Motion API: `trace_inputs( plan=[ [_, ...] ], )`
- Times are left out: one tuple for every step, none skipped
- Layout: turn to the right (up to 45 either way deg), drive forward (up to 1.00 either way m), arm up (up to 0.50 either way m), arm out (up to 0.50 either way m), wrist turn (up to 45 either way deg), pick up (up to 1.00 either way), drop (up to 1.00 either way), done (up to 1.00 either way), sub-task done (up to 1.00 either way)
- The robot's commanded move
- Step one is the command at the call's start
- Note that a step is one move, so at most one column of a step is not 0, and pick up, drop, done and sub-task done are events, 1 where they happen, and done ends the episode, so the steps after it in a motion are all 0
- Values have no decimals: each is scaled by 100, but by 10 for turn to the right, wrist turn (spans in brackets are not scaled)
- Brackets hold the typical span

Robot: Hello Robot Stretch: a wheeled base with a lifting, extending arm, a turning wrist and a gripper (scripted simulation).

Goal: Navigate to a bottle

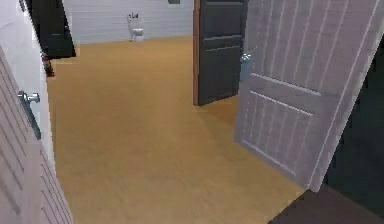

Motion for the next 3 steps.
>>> trace_inputs(
  plan=[
    [0,100,0,0,0,0,0,0,0],
    [-30,0,0,0,0,0,0,0,0],
    [0,70,0,0,0,0,0,0,0]
  ],
)
